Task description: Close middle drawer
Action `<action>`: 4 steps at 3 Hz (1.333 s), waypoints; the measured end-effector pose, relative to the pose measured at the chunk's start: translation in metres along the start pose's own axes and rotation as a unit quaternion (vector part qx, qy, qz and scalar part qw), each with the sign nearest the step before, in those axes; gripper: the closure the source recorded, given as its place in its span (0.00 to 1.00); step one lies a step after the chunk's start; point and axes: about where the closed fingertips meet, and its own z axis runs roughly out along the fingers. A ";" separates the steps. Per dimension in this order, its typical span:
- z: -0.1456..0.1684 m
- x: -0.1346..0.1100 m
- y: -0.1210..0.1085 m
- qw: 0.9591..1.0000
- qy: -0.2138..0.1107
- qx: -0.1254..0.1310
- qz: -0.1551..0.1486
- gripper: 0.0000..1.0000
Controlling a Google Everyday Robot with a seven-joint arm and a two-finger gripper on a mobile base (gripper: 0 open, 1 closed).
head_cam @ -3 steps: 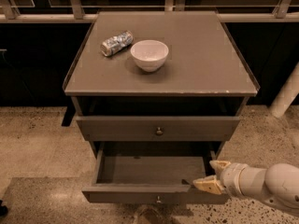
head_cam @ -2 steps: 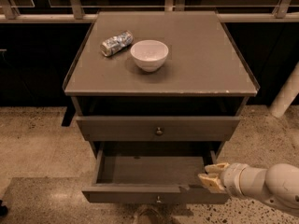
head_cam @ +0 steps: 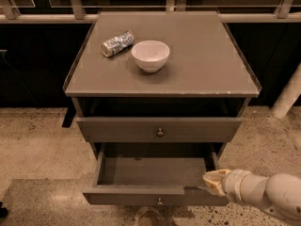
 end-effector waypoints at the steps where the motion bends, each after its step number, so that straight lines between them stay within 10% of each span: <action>1: 0.015 0.047 0.006 0.997 -0.012 0.039 0.059 1.00; 2: 0.035 0.093 0.007 0.992 -0.015 0.059 0.112 1.00; 4: 0.097 0.166 0.003 0.981 -0.011 0.022 0.193 1.00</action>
Offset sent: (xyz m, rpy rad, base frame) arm -0.0555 -0.0364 -0.1506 0.1244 0.0609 -0.3762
